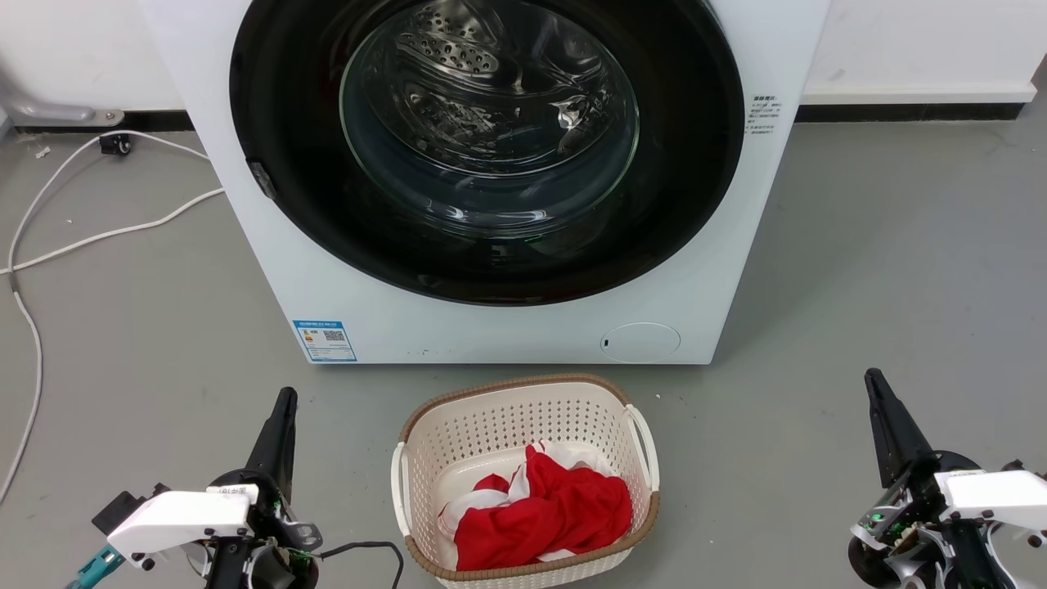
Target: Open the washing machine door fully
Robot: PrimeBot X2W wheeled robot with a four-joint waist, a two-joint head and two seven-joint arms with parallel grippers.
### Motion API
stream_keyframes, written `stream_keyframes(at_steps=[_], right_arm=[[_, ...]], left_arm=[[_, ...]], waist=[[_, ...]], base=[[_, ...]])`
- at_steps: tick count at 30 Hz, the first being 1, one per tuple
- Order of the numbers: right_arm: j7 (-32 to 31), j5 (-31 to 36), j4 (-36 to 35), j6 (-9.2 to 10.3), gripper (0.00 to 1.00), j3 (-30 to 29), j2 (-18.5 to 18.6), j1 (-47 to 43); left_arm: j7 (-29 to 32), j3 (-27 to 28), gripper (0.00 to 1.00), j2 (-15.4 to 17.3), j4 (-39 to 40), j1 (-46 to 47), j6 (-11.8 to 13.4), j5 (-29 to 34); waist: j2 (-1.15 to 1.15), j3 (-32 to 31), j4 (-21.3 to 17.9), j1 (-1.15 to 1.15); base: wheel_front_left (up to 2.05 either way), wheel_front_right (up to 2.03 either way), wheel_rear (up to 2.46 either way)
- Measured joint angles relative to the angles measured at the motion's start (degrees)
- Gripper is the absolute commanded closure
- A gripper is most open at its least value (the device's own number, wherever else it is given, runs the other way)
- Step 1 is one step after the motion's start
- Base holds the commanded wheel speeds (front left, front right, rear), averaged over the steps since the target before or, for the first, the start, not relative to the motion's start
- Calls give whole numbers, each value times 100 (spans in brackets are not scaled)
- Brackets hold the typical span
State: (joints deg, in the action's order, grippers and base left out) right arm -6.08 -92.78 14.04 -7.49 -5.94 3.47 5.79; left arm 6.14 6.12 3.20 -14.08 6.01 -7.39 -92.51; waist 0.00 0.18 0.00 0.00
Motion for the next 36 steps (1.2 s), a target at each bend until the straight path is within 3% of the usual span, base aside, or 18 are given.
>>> stream_keyframes(at_steps=[23,24,36], right_arm=[[-4,5,79,0,100,-11,-15,-52],[-3,5,130,0,0,-9,-20,-102],[308,25,-65,1,0,126,-34,-240]], left_arm=[[19,-4,100,-21,-85,-45,5,7],[19,-10,0,-34,-132,-98,7,7],[-288,-310,0,-45,-16,-181,8,112]], waist=[[0,0,0,0],[0,0,0,0],[0,7,0,0]], base=[[0,0,0],[0,0,0],[0,0,0]])
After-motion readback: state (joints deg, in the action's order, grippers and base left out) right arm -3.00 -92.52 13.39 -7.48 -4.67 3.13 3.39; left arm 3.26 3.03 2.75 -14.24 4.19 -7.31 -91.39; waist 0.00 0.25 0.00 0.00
